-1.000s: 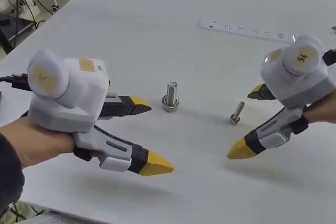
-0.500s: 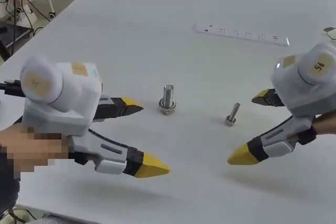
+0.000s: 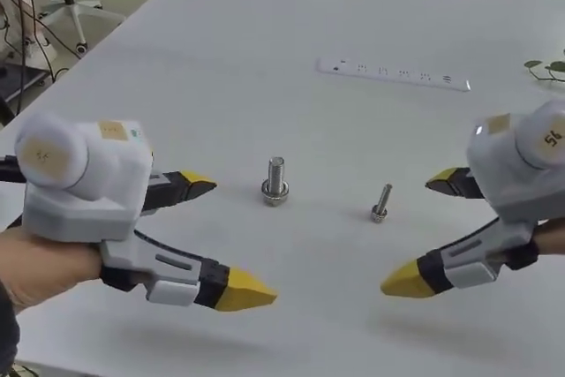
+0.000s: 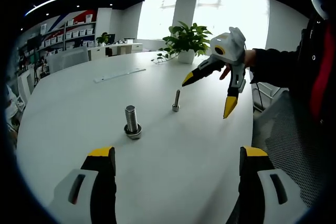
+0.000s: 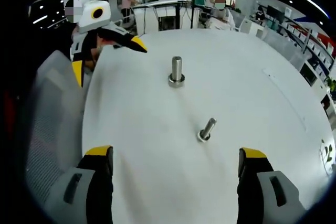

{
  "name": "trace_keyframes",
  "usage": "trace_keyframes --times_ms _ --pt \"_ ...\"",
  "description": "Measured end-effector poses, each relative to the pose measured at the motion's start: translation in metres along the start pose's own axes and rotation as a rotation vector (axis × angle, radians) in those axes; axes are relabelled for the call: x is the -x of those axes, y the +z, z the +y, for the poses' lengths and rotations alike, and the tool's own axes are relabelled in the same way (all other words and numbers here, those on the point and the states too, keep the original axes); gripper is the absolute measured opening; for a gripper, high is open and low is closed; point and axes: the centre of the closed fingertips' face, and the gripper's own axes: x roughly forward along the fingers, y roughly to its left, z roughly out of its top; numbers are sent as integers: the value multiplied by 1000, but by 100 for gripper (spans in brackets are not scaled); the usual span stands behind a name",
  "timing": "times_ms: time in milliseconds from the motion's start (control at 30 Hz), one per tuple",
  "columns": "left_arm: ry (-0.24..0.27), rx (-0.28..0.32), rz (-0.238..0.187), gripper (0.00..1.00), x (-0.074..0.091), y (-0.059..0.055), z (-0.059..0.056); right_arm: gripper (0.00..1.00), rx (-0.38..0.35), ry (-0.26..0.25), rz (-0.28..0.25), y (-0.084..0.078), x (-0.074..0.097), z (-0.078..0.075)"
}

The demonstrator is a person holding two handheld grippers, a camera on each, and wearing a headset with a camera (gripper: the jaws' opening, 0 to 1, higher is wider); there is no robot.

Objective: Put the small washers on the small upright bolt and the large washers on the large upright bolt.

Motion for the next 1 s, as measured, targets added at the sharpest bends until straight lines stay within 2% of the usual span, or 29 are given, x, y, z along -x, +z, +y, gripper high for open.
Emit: trace_keyframes --times_ms 233,500,733,1000 --pt "12 9 -3 99 6 -2 0 100 -26 -25 -33 -6 7 10" --pt "20 27 -7 100 11 -5 0 100 -54 -55 -93 -9 13 24" --pt "25 33 -10 100 14 -8 0 100 -89 -79 -128 -14 19 28" --pt "18 47 -6 100 14 -18 -1 100 -134 -95 -159 -20 23 31"
